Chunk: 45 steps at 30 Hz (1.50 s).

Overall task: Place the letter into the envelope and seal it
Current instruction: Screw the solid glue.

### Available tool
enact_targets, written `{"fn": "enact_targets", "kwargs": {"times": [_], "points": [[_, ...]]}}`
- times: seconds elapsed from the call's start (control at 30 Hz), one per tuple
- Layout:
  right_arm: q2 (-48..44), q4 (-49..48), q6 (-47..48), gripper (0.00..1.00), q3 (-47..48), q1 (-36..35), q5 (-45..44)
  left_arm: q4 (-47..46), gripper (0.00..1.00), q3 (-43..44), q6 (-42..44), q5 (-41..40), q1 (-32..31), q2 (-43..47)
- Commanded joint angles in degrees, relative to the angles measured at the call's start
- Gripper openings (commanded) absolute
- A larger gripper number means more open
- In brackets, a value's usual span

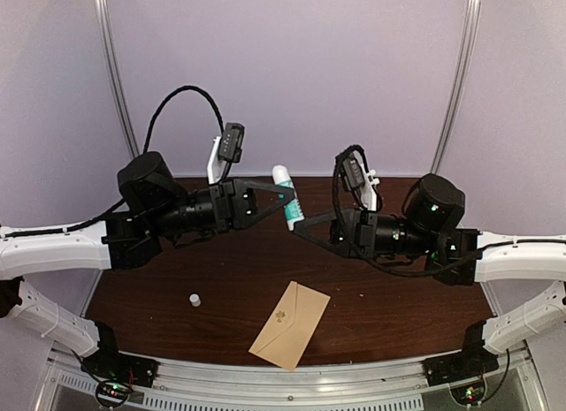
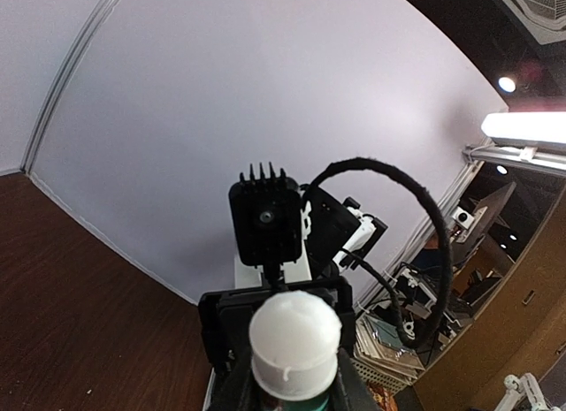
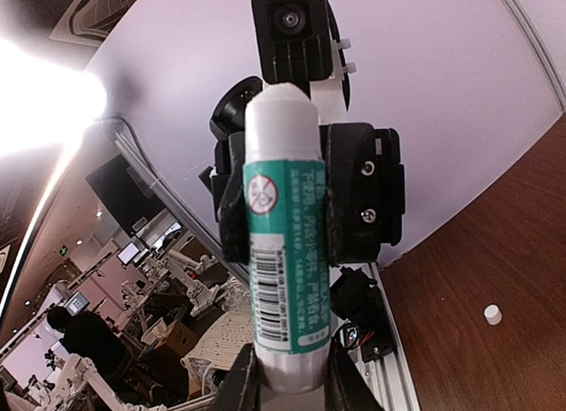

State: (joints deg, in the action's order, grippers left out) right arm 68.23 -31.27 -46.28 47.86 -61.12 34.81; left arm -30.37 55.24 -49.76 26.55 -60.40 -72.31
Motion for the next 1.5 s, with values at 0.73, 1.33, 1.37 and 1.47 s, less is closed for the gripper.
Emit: {"fn": "enact_targets", "kwargs": {"times": [0.73,1.33,1.37,1.47], "points": [[23.6,56.8,17.3,0.04,37.9,-2.2,-46.8,17.1,0.01,-2.6,-3.4,-25.3,0.1,0.7],[5.1,27.4,15.9,0.75,15.4,0.3,-8.2,10.7,0.01,-4.1,-1.6,-18.3,0.4,4.7],[3.1,24.6,15.3,0.8,12.7,0.4,-5.8,9.2,0.01,-4.0,-1.2,-16.5,0.4,4.7],[-2.2,18.2,12.7,0.87,6.4,1.0,-1.7,4.6,0.01,-3.6,-0.1,-10.0,0.4,4.6]]}}
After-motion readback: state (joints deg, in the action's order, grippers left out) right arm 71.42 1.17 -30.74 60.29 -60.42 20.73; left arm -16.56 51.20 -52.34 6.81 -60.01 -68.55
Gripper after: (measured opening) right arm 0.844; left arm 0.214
